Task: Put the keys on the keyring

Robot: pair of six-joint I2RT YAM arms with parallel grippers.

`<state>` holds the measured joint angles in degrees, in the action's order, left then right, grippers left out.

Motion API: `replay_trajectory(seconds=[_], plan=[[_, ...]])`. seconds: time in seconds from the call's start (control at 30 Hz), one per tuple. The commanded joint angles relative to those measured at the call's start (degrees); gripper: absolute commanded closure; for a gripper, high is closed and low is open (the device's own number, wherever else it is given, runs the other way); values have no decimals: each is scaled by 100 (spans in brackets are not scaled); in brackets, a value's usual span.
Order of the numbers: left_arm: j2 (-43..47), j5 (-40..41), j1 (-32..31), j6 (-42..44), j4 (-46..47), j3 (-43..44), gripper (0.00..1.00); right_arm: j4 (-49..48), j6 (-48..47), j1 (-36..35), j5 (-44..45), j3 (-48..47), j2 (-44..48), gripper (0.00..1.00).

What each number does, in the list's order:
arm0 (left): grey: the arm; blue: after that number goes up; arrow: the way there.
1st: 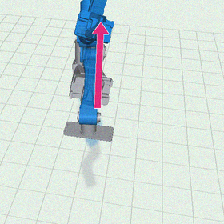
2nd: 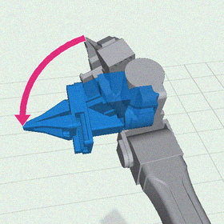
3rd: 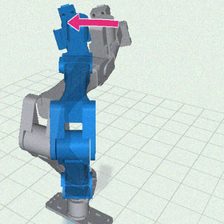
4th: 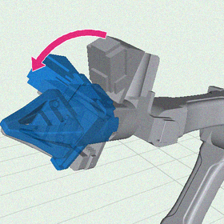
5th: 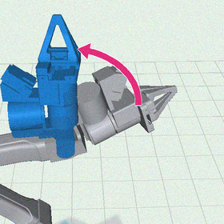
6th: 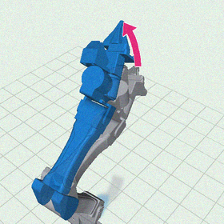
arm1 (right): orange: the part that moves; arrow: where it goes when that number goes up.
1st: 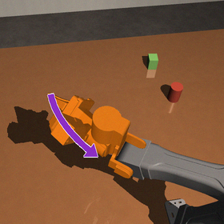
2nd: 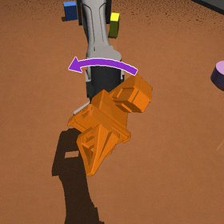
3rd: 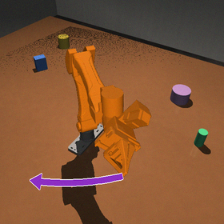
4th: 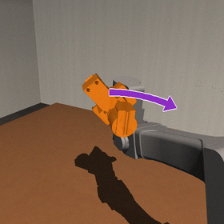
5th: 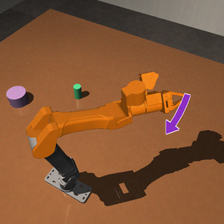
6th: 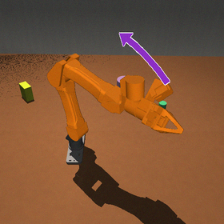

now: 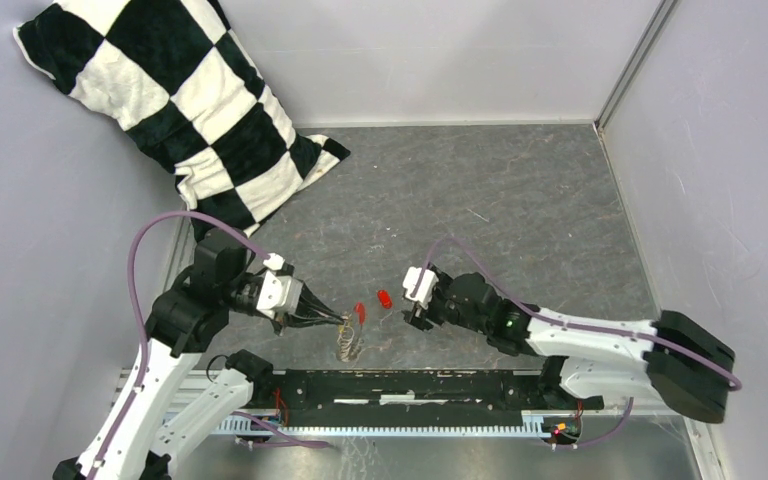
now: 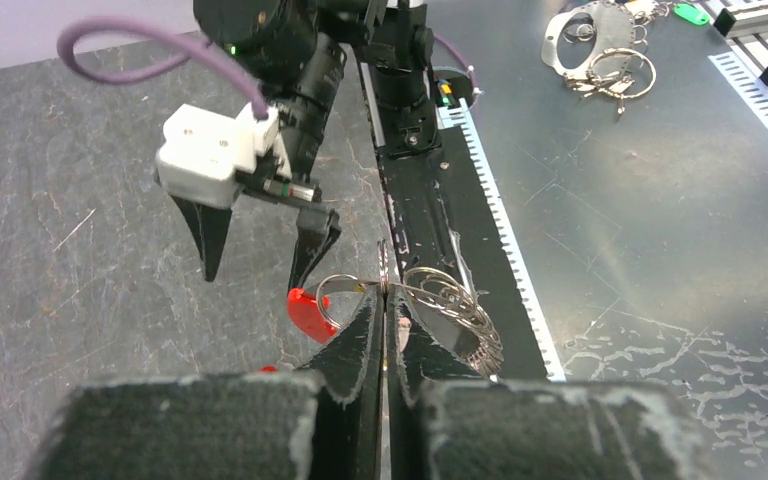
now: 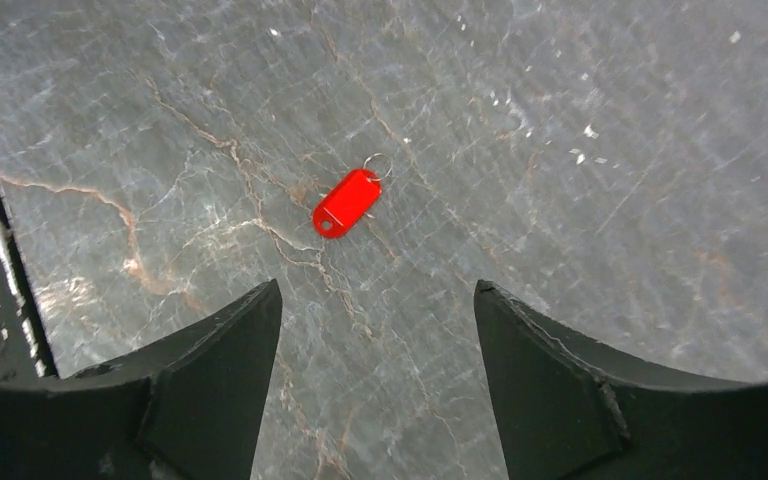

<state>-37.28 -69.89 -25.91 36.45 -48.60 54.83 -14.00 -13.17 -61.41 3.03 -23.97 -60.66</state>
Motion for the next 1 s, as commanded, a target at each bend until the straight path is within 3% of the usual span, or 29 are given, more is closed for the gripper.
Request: replay_trajectory(seconds=[0.0,0.13,0.23,0.67,0.97], plan=[[-85,84,-15,75,-53,357,98,-1498,486,368,-506,-109,-955,22],[-6,113,-10,39,-37,412,98,-2318,732,1283,-2345,-409,-1978,24],[15,133,-10,14,-21,452,98,-2340,721,1713,-3591,-1038,-2759,26],[87,67,-12,-24,78,457,98,-1601,-189,2391,-5910,-2477,-4557,25],[91,89,-12,10,75,494,98,174,-1496,2488,-6175,-3243,-5050,32]])
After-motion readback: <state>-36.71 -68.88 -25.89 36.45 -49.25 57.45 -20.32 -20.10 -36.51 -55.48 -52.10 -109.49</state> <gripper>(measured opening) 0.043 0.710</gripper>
